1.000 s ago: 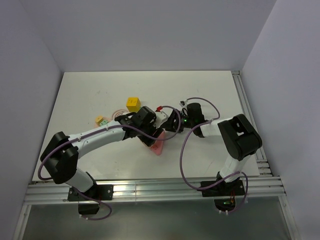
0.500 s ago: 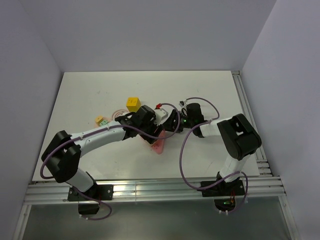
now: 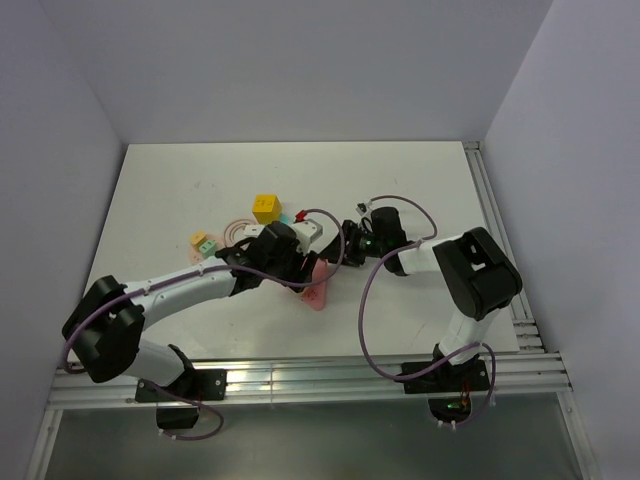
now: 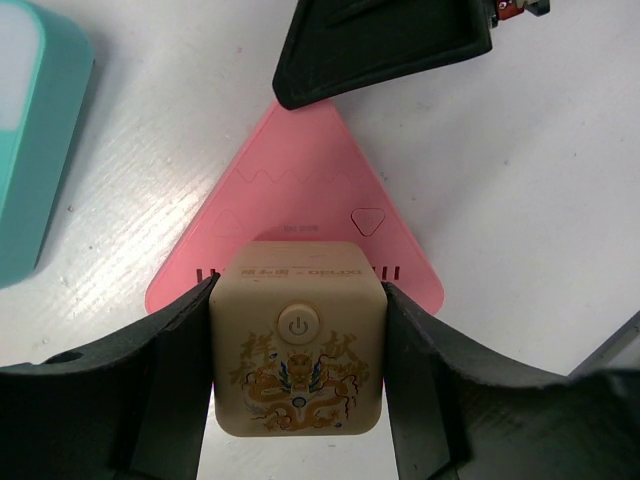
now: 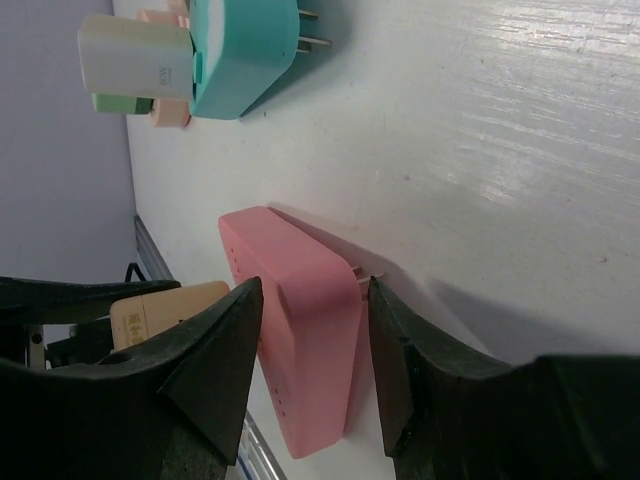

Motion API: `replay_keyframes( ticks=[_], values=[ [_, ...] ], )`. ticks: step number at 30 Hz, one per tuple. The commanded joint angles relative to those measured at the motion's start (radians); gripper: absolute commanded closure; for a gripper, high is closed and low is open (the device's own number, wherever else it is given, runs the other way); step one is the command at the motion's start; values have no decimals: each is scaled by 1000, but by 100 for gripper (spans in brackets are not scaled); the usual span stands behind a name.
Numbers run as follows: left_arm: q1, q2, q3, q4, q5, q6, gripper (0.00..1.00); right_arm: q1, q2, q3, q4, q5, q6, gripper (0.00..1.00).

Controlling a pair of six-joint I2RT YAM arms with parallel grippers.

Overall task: Insert the plug
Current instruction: Insert the plug into the socket.

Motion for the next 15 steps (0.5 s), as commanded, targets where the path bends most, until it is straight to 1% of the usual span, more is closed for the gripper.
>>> replay_keyframes(
  ticks=[1, 2, 4, 7, 12, 15],
  values=[
    [-5, -36, -93, -20, -25, -104, 100, 7, 11, 14, 24, -10, -4, 46],
    [-8, -49, -105, 11, -23, -115, 100, 9, 12, 16, 24, -10, -4, 46],
    [-17, -79, -137, 33, -86, -149, 100, 10, 12, 13, 24, -9, -3, 46],
    [-43, -107, -180, 86, -138, -192, 100, 12, 9, 10, 29, -7, -1, 47],
    [-97, -97, -223, 163, -212, -262, 100, 21, -2, 5, 35, 3, -6, 47],
    [-118, -67, -214, 166, -236, -278, 100, 27, -5, 8, 27, 13, -15, 47]
  ],
)
